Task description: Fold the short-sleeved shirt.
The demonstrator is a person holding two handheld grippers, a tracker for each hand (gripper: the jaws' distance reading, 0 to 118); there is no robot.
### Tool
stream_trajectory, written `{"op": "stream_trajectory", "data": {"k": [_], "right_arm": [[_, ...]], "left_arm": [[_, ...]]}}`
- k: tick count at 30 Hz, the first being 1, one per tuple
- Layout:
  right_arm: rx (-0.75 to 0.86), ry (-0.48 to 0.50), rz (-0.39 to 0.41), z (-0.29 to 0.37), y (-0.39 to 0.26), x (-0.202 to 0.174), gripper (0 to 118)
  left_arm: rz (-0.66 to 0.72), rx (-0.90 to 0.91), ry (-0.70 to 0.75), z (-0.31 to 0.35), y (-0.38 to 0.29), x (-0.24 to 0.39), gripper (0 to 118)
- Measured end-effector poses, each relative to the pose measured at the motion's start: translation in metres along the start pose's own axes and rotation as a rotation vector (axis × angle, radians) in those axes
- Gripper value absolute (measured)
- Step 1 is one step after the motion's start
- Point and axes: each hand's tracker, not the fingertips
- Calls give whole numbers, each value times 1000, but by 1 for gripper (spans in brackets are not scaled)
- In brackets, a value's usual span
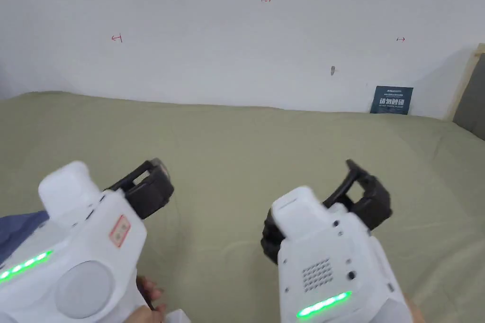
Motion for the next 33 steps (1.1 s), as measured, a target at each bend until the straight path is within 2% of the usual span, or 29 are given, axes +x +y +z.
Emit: {"op": "stream_trajectory", "data": {"k": [3, 4, 5, 6, 8, 9, 12, 13, 14, 19, 20, 21, 22, 23, 24, 25, 26, 27, 28, 29, 33], "right_arm": [[-110, 31, -460, -9, -3, 44, 117], [-145, 27, -559, -9, -12, 53, 117], [-175, 1, -589, -9, -23, 56, 117], [-178, -14, -564, -8, -35, 58, 117], [-193, -50, -466, -2, -45, 54, 116], [-157, -46, -472, 2, -48, 55, 116], [-107, -8, -660, 6, -42, 66, 116], [-102, 10, -697, 6, -40, 70, 116], [-106, 8, -700, 5, -38, 72, 116], [-122, -57, -587, 4, -28, 68, 113], [-117, -53, -592, 6, -29, 68, 107], [-108, -53, -598, 8, -31, 69, 96], [-103, -55, -608, 9, -31, 69, 67], [-110, -55, -617, 9, -31, 70, 50], [-125, -63, -616, 8, -32, 70, 41], [-145, -79, -606, 6, -33, 69, 41], [-155, -82, -601, 5, -34, 68, 20], [-153, -80, -605, 3, -36, 68, 7], [-146, -71, -625, 5, -38, 70, 4], [-147, -56, -645, 7, -38, 72, 0], [-141, -77, -600, 5, -36, 70, 0]], "left_arm": [[-390, 137, 41, 18, 5, 45, 115], [-507, 135, 26, 21, 1, 53, 115], [-591, 147, 30, 19, -5, 55, 115], [-643, 142, 30, 20, -11, 58, 114], [-615, 119, 2, 21, -17, 59, 114], [-591, 98, -11, 19, -17, 56, 114], [-579, 78, -38, 19, -17, 56, 114], [-572, 88, -37, 18, -17, 56, 114], [-555, 101, -39, 19, -15, 54, 114], [-416, 65, -35, 16, -4, 39, 114], [-389, 48, -35, 15, -3, 35, 114], [-365, 23, -51, 15, -1, 32, 113], [-349, 14, -60, 14, -1, 29, 112], [-350, 15, -66, 14, -1, 26, 109], [-350, 13, -69, 14, -1, 26, 109], [-354, 9, -65, 16, -3, 28, 107], [-358, 12, -73, 16, -4, 28, 95], [-365, 19, -60, 15, -6, 29, 68], [-374, 20, -40, 11, -7, 30, 15], [-386, 16, -30, 10, -9, 33, 3], [-393, -43, -45, 6, -9, 32, 1]]}}
